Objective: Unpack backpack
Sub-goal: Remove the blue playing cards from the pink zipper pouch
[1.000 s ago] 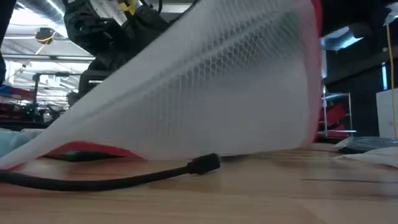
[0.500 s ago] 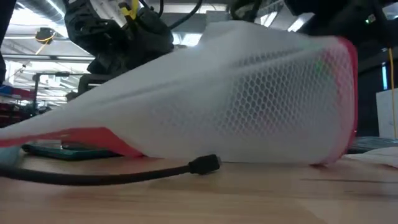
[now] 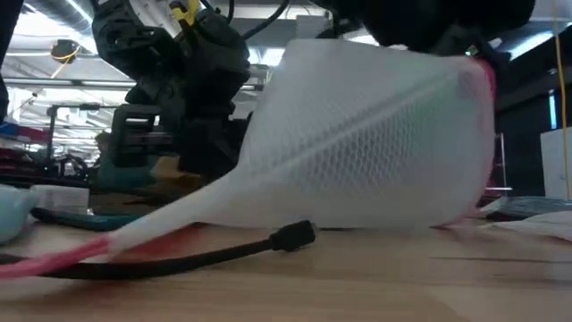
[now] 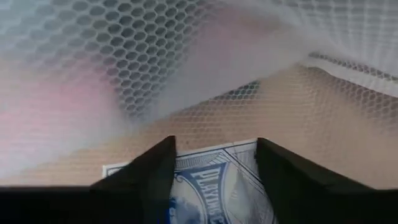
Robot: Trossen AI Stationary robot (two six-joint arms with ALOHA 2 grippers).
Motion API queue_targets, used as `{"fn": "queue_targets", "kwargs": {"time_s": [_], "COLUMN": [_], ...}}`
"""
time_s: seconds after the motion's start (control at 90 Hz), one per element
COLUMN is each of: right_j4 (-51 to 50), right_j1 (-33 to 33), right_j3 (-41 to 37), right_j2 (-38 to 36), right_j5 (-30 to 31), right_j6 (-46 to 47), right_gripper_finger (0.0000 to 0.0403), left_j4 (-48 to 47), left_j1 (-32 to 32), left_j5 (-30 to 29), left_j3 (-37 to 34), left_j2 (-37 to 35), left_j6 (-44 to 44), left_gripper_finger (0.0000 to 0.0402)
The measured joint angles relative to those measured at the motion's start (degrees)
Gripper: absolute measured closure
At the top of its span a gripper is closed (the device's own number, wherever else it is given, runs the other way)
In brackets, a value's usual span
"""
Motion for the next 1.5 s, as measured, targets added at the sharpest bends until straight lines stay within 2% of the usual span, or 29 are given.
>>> {"fn": "queue_targets", "kwargs": {"time_s": [0.222,0.278,0.644,1.1,1.278,1.5], "right_j4": [1.6,2.4,-1.0,0.5,0.8,0.9], "right_j1": [0.2,0.5,4.7,13.4,14.1,13.9], "right_j3": [-0.1,-0.1,-0.7,-0.5,-0.5,-0.4], "right_j2": [0.5,0.6,-3.5,-11.0,-11.3,-11.3], "right_j5": [-1.5,-1.7,-0.3,12.8,14.8,14.9], "right_j6": [-3.4,-5.1,-7.7,-11.2,-11.6,-11.5], "right_gripper_finger": [0.0372,0.0392,0.0403,0.0403,0.0403,0.0403], "left_j4": [-0.1,-0.1,-0.2,-0.1,0.4,2.8], "left_j1": [0.0,0.0,0.0,0.0,-0.5,-4.4], "left_j5": [0.0,0.0,-3.2,-3.2,-3.2,-3.2], "left_j3": [0.0,0.0,0.0,0.0,0.0,0.0], "left_j2": [0.0,0.0,-0.5,-0.6,-3.0,-7.2], "left_j6": [0.0,0.0,0.8,1.2,1.2,3.3], "left_gripper_finger": [0.0402,0.0402,0.0402,0.0402,0.0402,0.0398]}}
